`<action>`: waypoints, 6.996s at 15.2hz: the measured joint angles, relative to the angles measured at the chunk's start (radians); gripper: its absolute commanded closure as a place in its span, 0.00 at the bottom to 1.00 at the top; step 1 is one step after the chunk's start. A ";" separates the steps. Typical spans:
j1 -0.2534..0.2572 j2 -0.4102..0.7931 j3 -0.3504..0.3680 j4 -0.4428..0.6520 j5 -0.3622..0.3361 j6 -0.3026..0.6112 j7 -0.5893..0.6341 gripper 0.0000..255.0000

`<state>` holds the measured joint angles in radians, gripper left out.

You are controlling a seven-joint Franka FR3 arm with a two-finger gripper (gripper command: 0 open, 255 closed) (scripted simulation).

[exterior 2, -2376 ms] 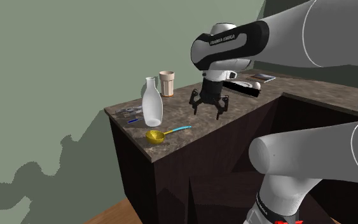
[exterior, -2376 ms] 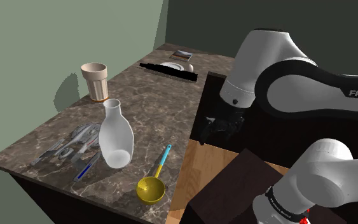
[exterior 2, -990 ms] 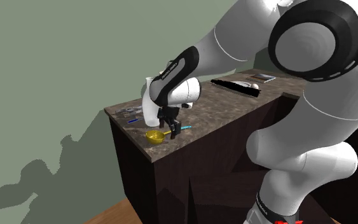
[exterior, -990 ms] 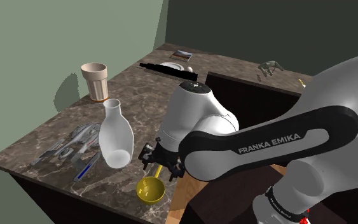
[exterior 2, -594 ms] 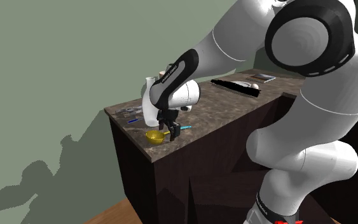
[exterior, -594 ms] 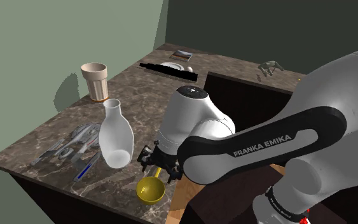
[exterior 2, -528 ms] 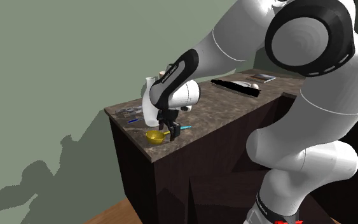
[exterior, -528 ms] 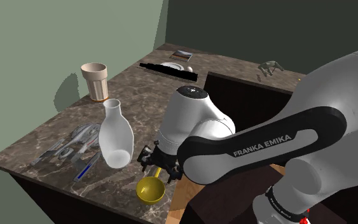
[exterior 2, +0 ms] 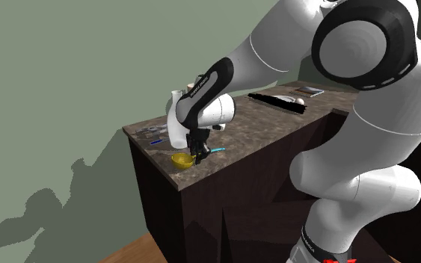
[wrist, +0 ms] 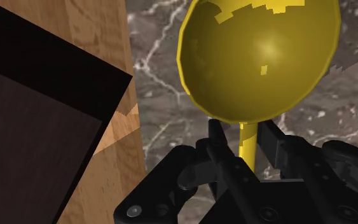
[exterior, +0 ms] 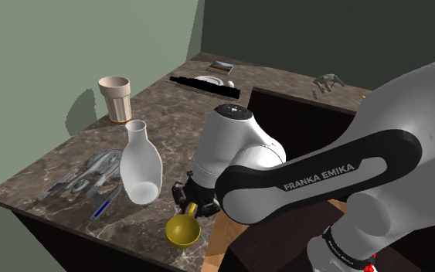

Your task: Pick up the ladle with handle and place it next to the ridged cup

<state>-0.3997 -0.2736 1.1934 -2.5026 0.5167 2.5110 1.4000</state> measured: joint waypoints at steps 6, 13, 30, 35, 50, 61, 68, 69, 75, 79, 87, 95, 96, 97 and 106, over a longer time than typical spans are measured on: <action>0.018 -0.019 -0.021 0.005 0.014 -0.021 -0.009 1.00; 0.077 -0.105 -0.113 0.047 0.046 -0.142 -0.031 1.00; 0.141 -0.242 -0.274 0.176 0.041 -0.409 -0.034 1.00; 0.144 -0.259 -0.306 0.229 0.027 -0.480 -0.025 1.00; 0.135 -0.271 -0.376 0.408 -0.020 -0.675 0.006 1.00; -0.055 0.081 -0.247 0.650 -0.255 -0.628 0.035 1.00; -0.035 0.471 -0.189 0.917 -0.598 -0.661 0.165 1.00; -0.009 0.524 -0.201 0.961 -0.643 -0.672 0.177 1.00; 0.191 0.818 -0.304 1.347 -0.849 -0.825 0.181 1.00; 0.317 0.973 -0.365 1.602 -0.929 -0.919 0.146 1.00; 0.244 0.946 -0.353 1.429 -0.916 -0.792 0.155 1.00; 0.203 0.943 -0.353 1.296 -0.918 -0.675 0.166 1.00; 0.199 0.941 -0.352 1.279 -0.918 -0.661 0.169 1.00; 0.194 0.940 -0.352 1.264 -0.919 -0.649 0.171 1.00; 0.169 0.956 -0.363 1.155 -0.935 -0.535 0.182 1.00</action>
<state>-0.2311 0.6821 0.8304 -1.3481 -0.4188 1.9759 1.5822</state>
